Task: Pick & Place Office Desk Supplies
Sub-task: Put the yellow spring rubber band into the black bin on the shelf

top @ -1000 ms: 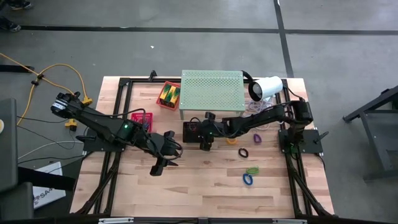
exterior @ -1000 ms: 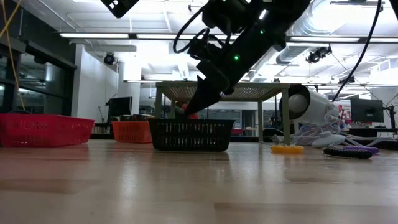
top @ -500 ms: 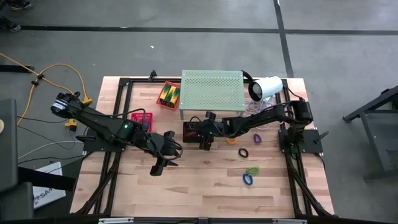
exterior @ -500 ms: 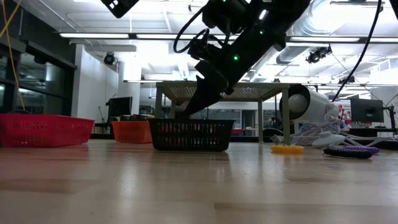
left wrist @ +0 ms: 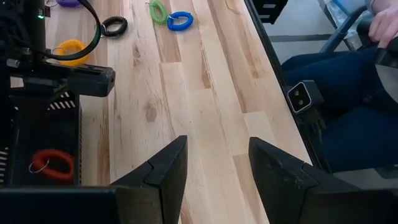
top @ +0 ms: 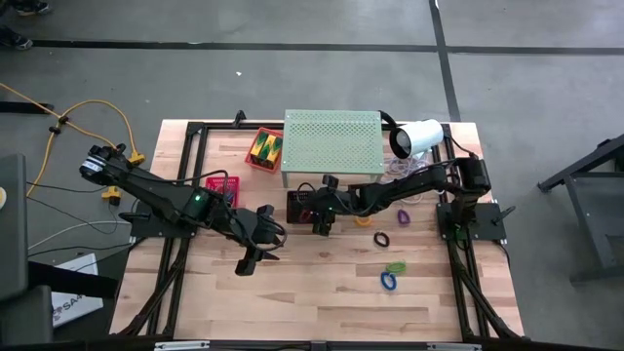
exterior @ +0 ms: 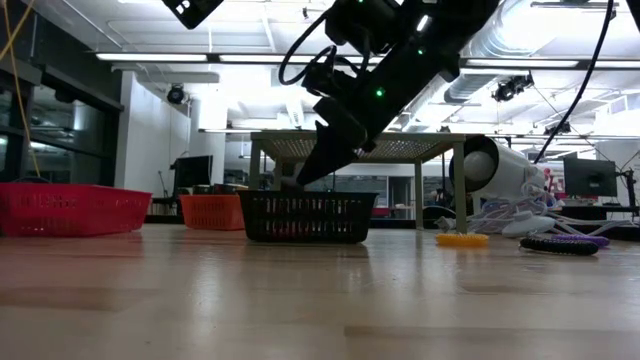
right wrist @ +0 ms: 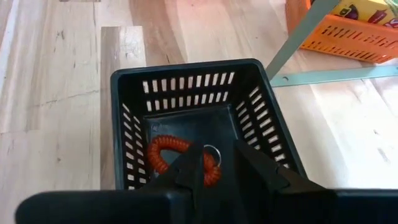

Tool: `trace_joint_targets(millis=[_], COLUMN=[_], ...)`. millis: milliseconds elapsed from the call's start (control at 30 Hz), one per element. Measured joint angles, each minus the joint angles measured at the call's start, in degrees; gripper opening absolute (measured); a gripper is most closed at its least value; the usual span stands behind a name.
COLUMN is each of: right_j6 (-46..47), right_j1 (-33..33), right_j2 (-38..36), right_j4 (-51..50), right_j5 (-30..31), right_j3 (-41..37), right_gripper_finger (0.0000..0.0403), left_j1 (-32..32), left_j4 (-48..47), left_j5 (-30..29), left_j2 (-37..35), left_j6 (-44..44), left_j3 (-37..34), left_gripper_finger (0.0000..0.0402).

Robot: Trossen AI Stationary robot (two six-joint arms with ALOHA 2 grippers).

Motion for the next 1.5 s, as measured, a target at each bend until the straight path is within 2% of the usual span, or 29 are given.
trace_joint_targets(millis=[167,333,667,1033,1167,1500], right_j6=[-1.0,-0.7,9.7,17.3,18.5,23.3], right_j1=[0.0,0.6,3.6,5.0,5.1,6.3], right_j2=[-3.1,-7.9,-11.4,-12.4,-12.4,-12.4], right_j4=[-1.7,-9.0,-25.1,-33.9,-36.2,-35.5], right_j5=[1.1,1.1,1.2,0.8,0.9,0.5], right_j3=[0.0,0.0,-0.2,-0.1,-0.2,-6.4], right_gripper_finger=[0.0074,0.0074,0.0074,0.0074,0.0074,0.0074], left_j1=[0.0,0.0,0.0,0.0,0.0,0.0], left_j4=[0.0,0.2,0.7,0.9,0.9,0.9], left_j5=[0.0,0.0,0.0,0.0,0.0,0.0], left_j2=[0.0,0.0,0.0,0.0,0.0,0.0], left_j6=[0.0,0.0,0.0,0.0,0.0,0.0], left_j3=[0.0,0.0,0.0,0.0,0.0,0.0], left_gripper_finger=[0.0166,0.0166,0.0166,0.0166,0.0166,0.0166])
